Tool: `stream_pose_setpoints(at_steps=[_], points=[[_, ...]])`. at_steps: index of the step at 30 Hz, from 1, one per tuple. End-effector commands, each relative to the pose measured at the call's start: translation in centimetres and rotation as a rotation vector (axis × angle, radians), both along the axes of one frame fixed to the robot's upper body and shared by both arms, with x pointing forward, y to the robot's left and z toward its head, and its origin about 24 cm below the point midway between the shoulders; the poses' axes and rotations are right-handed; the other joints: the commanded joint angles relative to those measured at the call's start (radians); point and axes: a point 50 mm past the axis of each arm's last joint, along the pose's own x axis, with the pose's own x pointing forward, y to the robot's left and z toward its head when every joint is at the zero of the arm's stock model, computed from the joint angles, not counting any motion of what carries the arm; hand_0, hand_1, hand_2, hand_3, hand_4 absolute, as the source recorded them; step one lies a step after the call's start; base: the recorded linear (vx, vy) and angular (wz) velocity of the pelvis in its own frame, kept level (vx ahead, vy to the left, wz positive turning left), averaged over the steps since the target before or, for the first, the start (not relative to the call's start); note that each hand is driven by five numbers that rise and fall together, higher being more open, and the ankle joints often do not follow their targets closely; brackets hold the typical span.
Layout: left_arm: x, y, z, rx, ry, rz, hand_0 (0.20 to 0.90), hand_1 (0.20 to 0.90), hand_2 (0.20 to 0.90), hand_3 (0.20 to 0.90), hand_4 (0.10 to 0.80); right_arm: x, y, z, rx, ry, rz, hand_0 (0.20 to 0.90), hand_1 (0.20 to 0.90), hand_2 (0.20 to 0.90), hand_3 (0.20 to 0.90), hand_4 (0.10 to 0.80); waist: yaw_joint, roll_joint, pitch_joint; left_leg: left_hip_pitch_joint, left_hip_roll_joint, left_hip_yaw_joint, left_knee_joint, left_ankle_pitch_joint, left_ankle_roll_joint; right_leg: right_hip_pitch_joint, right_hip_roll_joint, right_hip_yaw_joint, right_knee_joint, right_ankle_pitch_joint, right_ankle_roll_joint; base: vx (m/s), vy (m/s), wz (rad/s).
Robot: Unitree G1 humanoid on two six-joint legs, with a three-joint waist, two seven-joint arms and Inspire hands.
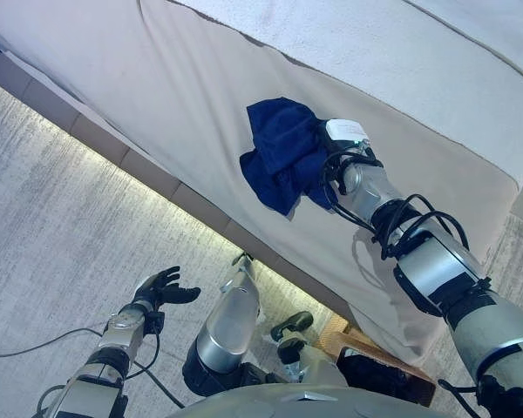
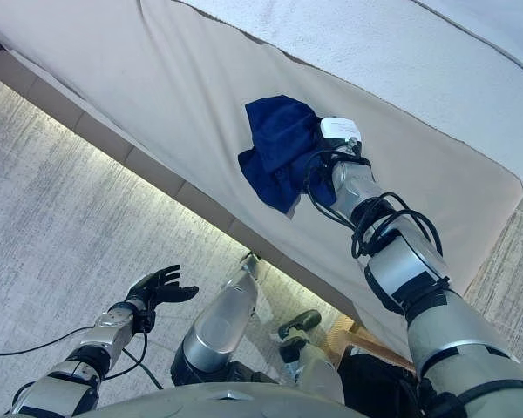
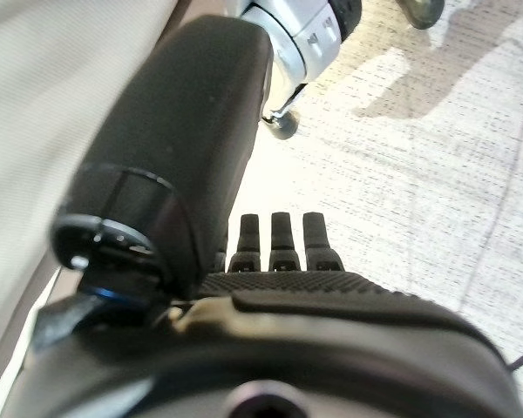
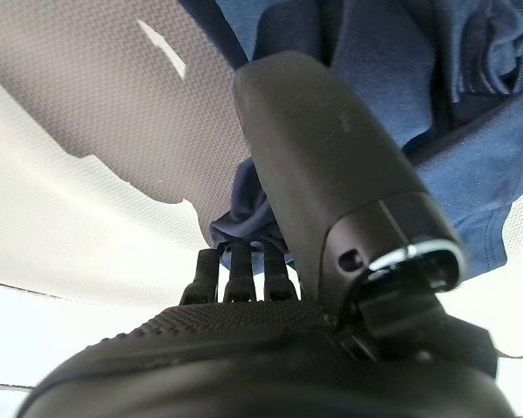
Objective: Pick up the clothes from the bed and place them into the basket
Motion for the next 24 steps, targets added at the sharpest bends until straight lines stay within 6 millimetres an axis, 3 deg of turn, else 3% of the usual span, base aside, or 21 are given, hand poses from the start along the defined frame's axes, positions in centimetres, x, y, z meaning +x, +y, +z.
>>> stream_pose_setpoints(at_steps=[1, 6, 9, 10, 11, 18, 24], points=[[-1.8, -0.1, -1.0, 0.015, 0.052, -0.049, 0.900, 0.900, 0.900, 0.900, 0.800, 0.9, 0.8, 4.2, -0.094, -0.144, 0.015, 0.900, 0.900, 0.900, 0.900, 0.800, 0.033, 0.039, -0.001, 0.060, 0.020, 0.123, -0.113, -0.027, 0.099, -0.012, -0.047, 0.010, 0.255, -0.070, -0.016, 0.001, 0.030, 0.14], [-1.8, -0.7, -1.1, -0.005, 0.035, -0.054, 0.900, 0.900, 0.900, 0.900, 0.800, 1.2, 1.4, 5.5, -0.090, -0.185, 0.044, 0.900, 0.900, 0.900, 0.900, 0.800, 0.045, 0.055, 0.011, 0.045, 0.028, 0.113, -0.127, -0.004, 0.089, -0.027, -0.043, -0.003, 0.252, -0.095, -0.019, -0.017, 0.005, 0.09], [-2.0, -0.9, -1.3, -0.013, 0.045, -0.053, 0.900, 0.900, 0.900, 0.900, 0.800, 1.2, 3.3, 6.6, 0.003, -0.246, 0.165, 0.900, 0.900, 0.900, 0.900, 0.800, 0.046, 0.057, 0.015, 0.043, 0.033, 0.107, -0.127, -0.003, 0.084, -0.037, -0.043, -0.010, 0.254, -0.103, -0.021, -0.014, 0.001, 0.01], [-2.1, -0.9, -1.3, -0.014, 0.047, -0.051, 0.900, 0.900, 0.900, 0.900, 0.800, 1.1, 3.7, 6.7, 0.023, -0.243, 0.190, 0.844, 0.844, 0.844, 0.834, 0.734, 0.046, 0.057, 0.015, 0.045, 0.034, 0.106, -0.126, -0.004, 0.084, -0.038, -0.044, -0.009, 0.256, -0.103, -0.021, 0.000, 0.000, 0.00], [-2.2, -0.9, -1.4, -0.019, 0.051, -0.050, 0.900, 0.900, 0.900, 0.900, 0.800, 1.0, 4.3, 6.8, 0.040, -0.244, 0.220, 0.300, 0.300, 0.300, 0.200, 0.100, 0.043, 0.057, 0.014, 0.048, 0.035, 0.107, -0.126, -0.005, 0.083, -0.040, -0.046, -0.010, 0.261, -0.105, -0.020, 0.000, 0.000, 0.00], [-2.9, -1.1, -1.8, -0.015, 0.056, -0.049, 0.900, 0.900, 0.900, 0.900, 0.800, 0.3, 5.5, 7.5, 0.264, -0.350, 0.280, 0.300, 0.300, 0.300, 0.200, 0.100, 0.022, 0.055, 0.002, 0.072, 0.044, 0.117, -0.128, -0.015, 0.081, -0.028, -0.047, 0.000, 0.259, -0.102, -0.019, -0.001, 0.000, -0.02], [-4.2, -0.3, -2.3, 0.022, 0.085, -0.020, 0.900, 0.900, 0.900, 0.900, 0.800, -0.4, 4.1, 9.0, 0.476, -0.511, 0.198, 0.300, 0.300, 0.300, 0.200, 0.100, -0.026, 0.030, -0.038, 0.130, 0.067, 0.142, -0.149, -0.031, 0.075, 0.008, -0.025, 0.050, 0.220, -0.089, -0.015, 0.016, -0.036, -0.09]])
